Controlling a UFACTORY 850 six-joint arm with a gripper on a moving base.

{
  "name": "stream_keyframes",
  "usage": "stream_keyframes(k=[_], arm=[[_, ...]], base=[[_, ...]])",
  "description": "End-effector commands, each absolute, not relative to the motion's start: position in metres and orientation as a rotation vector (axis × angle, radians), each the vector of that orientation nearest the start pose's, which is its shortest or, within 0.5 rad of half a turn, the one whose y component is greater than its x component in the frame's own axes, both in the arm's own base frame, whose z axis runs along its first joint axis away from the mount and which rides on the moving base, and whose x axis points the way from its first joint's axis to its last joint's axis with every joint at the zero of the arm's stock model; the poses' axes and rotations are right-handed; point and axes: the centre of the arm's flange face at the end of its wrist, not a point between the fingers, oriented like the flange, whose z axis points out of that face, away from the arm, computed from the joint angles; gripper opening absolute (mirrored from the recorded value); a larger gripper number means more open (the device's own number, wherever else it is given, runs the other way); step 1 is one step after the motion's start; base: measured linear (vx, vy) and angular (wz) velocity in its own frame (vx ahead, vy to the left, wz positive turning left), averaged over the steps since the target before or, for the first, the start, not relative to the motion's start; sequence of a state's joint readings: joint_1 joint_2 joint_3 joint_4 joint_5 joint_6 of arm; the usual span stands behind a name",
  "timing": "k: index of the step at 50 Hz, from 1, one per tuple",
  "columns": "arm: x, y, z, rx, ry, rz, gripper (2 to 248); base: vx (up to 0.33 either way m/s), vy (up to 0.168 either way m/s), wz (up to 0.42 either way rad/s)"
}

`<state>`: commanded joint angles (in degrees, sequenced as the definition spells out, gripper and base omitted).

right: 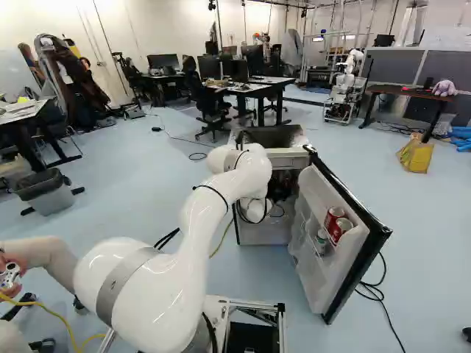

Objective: Grab a drink from the fridge

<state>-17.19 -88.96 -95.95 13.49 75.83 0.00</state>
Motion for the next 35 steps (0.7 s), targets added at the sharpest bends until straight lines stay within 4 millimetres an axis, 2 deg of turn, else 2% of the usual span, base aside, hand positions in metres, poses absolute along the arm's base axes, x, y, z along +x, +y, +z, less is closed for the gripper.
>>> stream_keyframes(k=[35], arm=[[0.656, -0.216, -0.051, -2.502, 0.711, -2.287, 131]], base=[[0.0, 0.0, 0.0]])
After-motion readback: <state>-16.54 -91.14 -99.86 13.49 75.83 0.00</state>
